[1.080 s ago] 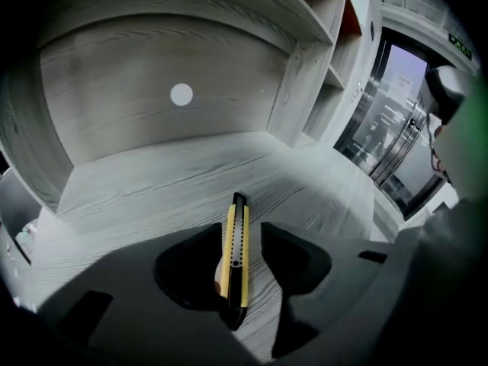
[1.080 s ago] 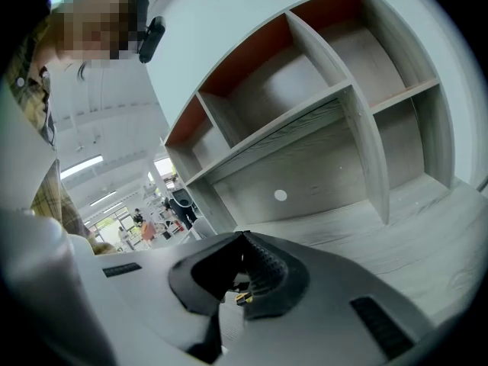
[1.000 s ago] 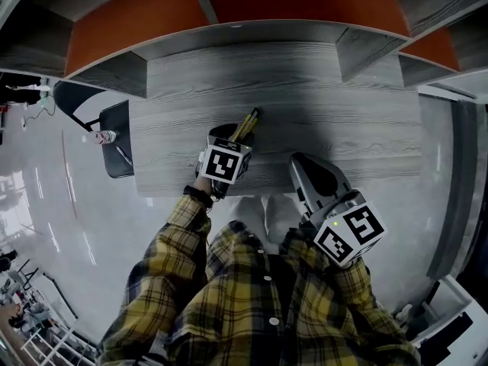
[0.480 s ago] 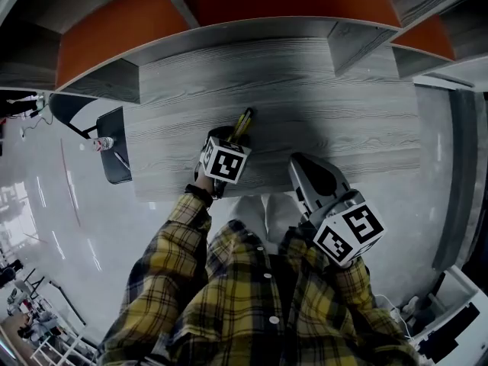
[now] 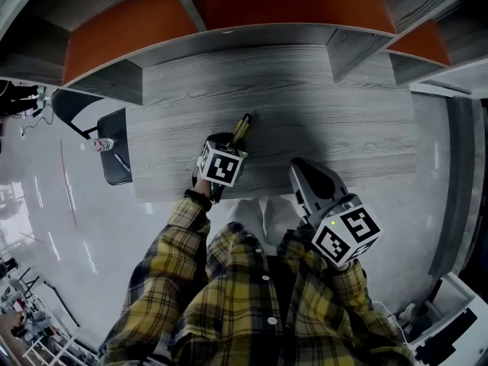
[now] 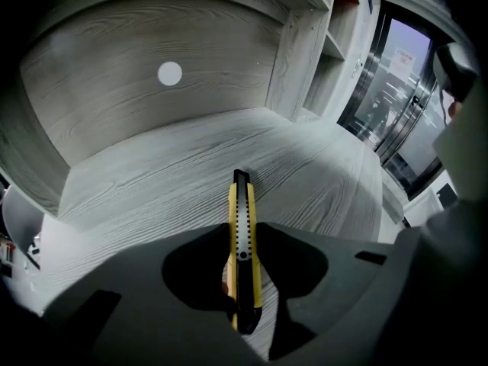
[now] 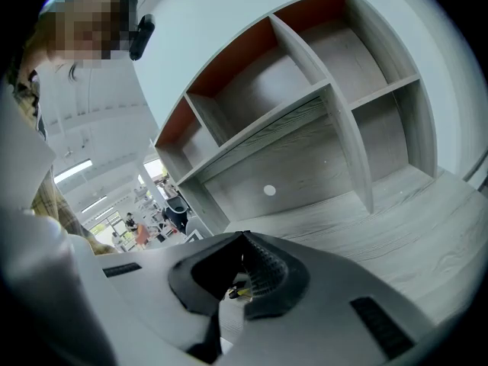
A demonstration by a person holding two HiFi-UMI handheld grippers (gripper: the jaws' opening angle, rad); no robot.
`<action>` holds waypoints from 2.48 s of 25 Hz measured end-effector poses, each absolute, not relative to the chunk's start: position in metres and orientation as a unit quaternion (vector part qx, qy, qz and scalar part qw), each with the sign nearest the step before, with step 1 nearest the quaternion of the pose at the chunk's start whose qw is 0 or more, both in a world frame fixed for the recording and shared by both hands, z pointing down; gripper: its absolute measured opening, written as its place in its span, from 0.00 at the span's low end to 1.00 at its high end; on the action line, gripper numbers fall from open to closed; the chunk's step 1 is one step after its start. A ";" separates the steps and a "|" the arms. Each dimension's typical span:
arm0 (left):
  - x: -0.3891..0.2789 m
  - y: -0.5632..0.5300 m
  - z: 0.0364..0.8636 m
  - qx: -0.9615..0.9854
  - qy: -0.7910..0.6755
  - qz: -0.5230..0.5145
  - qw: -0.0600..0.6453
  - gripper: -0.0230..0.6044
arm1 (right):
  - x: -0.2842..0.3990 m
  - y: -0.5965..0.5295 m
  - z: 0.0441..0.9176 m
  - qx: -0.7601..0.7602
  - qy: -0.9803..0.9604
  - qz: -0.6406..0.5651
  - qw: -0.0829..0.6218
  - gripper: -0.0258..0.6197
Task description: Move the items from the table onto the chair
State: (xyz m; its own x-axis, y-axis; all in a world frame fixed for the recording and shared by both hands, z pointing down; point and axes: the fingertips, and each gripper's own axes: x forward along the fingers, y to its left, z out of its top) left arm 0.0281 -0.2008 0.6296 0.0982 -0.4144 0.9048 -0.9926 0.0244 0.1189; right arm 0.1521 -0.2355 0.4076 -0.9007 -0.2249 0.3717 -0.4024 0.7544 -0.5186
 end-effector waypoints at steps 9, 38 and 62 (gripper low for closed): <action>0.022 -0.191 0.588 0.601 -0.622 0.286 0.412 0.22 | 0.142 -0.228 0.397 0.137 -0.934 0.294 0.148 0.07; -0.095 0.013 0.461 0.386 -0.836 0.037 0.388 0.22 | 0.018 -0.101 0.364 -0.143 -0.946 0.210 0.200 0.07; -0.354 0.158 0.643 0.401 -0.771 0.064 0.491 0.22 | -0.237 0.088 0.480 -0.092 -0.920 0.249 0.290 0.07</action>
State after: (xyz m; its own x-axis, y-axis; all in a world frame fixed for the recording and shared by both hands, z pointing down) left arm -0.3542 0.1581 0.6426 -0.1970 -0.5549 0.8083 -0.6803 0.6710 0.2948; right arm -0.2366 0.0882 0.4799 -0.8155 0.3131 0.4868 0.0245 0.8590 -0.5114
